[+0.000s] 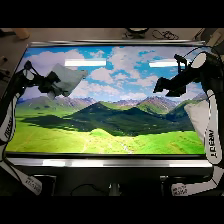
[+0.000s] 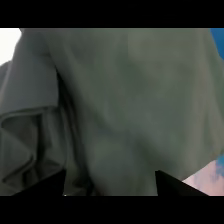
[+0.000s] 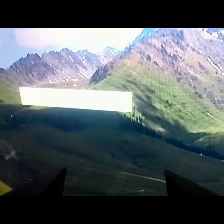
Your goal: Fold the shirts.
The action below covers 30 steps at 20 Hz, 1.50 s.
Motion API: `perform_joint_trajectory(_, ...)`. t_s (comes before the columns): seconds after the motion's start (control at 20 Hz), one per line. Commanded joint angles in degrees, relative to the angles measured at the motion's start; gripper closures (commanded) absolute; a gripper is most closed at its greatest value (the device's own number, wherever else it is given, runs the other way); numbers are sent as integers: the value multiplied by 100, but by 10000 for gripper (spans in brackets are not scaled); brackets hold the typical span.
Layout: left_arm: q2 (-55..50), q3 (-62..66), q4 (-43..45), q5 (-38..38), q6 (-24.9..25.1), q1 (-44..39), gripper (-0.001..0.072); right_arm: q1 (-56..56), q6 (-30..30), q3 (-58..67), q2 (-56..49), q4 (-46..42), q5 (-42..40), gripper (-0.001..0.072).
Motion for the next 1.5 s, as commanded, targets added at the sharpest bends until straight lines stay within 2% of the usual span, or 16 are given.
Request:
perform_joint_trajectory(0.0,-413,0,-975,431,356,46,-5,4,-2,-2,-2,2,26,39)
perform_joint_trajectory(0.05,-411,2,-981,691,546,17,180,4,-2,-2,-2,2,46,39)
perform_joint_trajectory(0.1,-374,4,-1143,887,876,-9,572,4,-22,-2,0,0,57,42)
perform_joint_trajectory(0.15,-254,4,-1523,979,1456,-39,674,4,-299,0,20,-37,-24,46)
perform_joint_trajectory(0.3,911,57,-2312,855,4232,-299,675,-2,-654,4,431,-909,-946,100)
perform_joint_trajectory(0.35,1567,44,-2245,656,4610,-479,676,-2,-557,4,658,-984,-1200,100)
perform_joint_trajectory(0.5,3429,-428,-1316,254,4030,-1392,676,0,-166,4,1617,-656,-1296,100)
perform_joint_trajectory(0.7,4907,-2588,1119,688,1185,-3141,676,0,48,2,2498,-330,234,99)
perform_joint_trajectory(0.8,4830,-3744,1307,1329,686,-3626,676,0,232,-48,2520,-422,1019,99)
perform_joint_trajectory(0.95,3908,-4555,796,2055,483,-4227,673,0,238,-529,2468,-455,935,99)
perform_joint_trajectory(1.0,3541,-4461,662,1998,487,-4347,532,0,245,-695,2409,-448,852,99)
perform_joint_trajectory(1.05,3329,-4234,621,1703,485,-4354,119,0,247,-857,2310,-424,793,99)
perform_joint_trajectory(1.1,3272,-3858,748,1150,592,-4210,-8,0,245,-968,2190,-382,796,99)
perform_joint_trajectory(1.2,3442,-2957,1707,-103,1307,-3571,-7,98,240,-1220,1910,-251,741,97)
perform_joint_trajectory(1.3,3600,-2264,2682,-772,1390,-2520,-8,420,238,-1659,1661,-247,634,55)
perform_joint_trajectory(1.45,3370,-2146,1816,-1244,1397,-546,-7,1029,168,-2389,1333,-133,308,18)
